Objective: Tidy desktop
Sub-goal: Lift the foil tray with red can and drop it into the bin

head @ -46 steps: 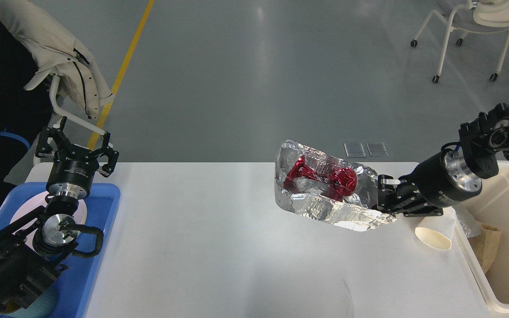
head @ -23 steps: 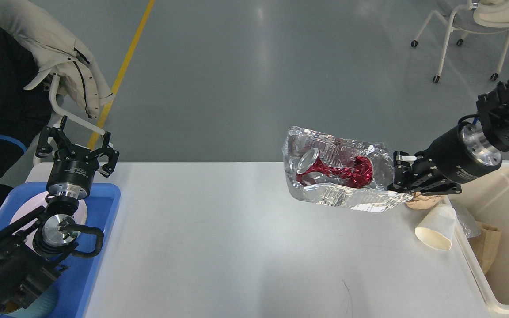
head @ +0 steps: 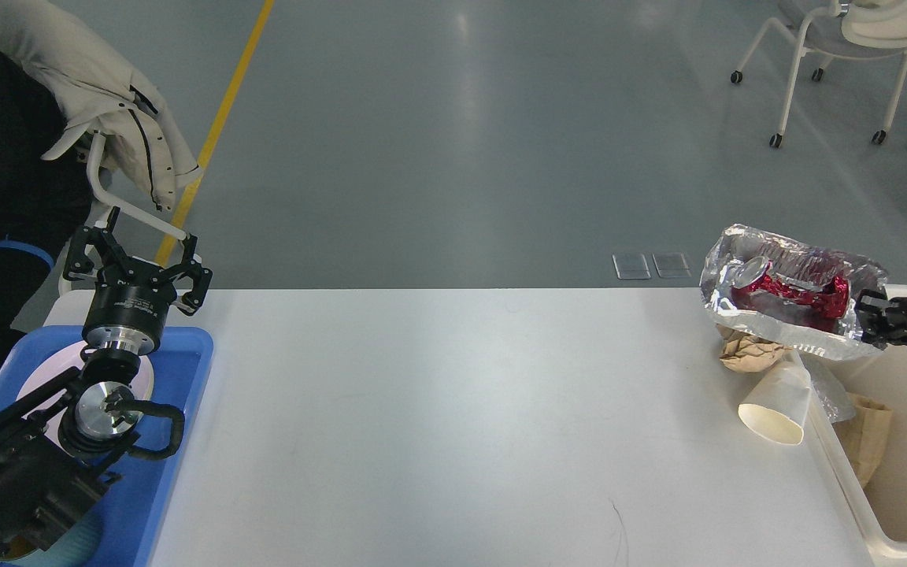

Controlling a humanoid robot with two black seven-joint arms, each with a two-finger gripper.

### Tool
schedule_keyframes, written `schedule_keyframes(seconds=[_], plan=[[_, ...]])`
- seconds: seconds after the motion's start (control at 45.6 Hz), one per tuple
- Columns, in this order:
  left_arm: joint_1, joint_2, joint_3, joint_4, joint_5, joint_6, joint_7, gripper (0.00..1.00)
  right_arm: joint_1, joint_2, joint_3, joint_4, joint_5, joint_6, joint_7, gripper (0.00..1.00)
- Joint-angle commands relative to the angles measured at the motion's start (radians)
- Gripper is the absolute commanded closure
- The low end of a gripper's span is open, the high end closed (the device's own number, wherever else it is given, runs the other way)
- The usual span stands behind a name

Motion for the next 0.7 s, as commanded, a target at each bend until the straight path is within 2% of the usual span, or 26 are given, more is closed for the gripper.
schedule_keyframes(seconds=[0.0, 0.131, 0.351, 0.482, 0.592, 0.635, 0.657, 0.679], plan=[[0.000, 0.000, 0.000, 0.000, 0.000, 0.000, 0.000, 0.03, -0.190, 0.001, 0.044, -0.181, 0.139, -0.021, -0.014, 1.00], [0.000, 0.000, 0.000, 0.000, 0.000, 0.000, 0.000, 0.03, -0.313, 0.004, 0.050, -0.282, 0.269, -0.027, -0.052, 1.00], [0.000, 0.000, 0.000, 0.000, 0.000, 0.000, 0.000, 0.03, -0.410, 0.017, 0.086, -0.292, 0.394, -0.148, -0.179, 1.00], [0.000, 0.000, 0.000, 0.000, 0.000, 0.000, 0.000, 0.03, -0.468, 0.018, 0.173, -0.301, 0.460, -0.205, -0.270, 1.00], [0.000, 0.000, 0.000, 0.000, 0.000, 0.000, 0.000, 0.03, -0.492, 0.024, 0.219, -0.316, 0.464, -0.245, -0.279, 1.00], [0.000, 0.000, 0.000, 0.000, 0.000, 0.000, 0.000, 0.03, -0.494, 0.032, 0.221, -0.316, 0.457, -0.252, -0.279, 0.01], [-0.001, 0.000, 0.000, 0.000, 0.000, 0.000, 0.000, 0.03, -0.495, 0.035, 0.221, -0.316, 0.455, -0.252, -0.274, 0.00], [0.000, 0.000, 0.000, 0.000, 0.000, 0.000, 0.000, 0.03, -0.495, 0.037, 0.221, -0.318, 0.454, -0.254, -0.274, 0.07]])
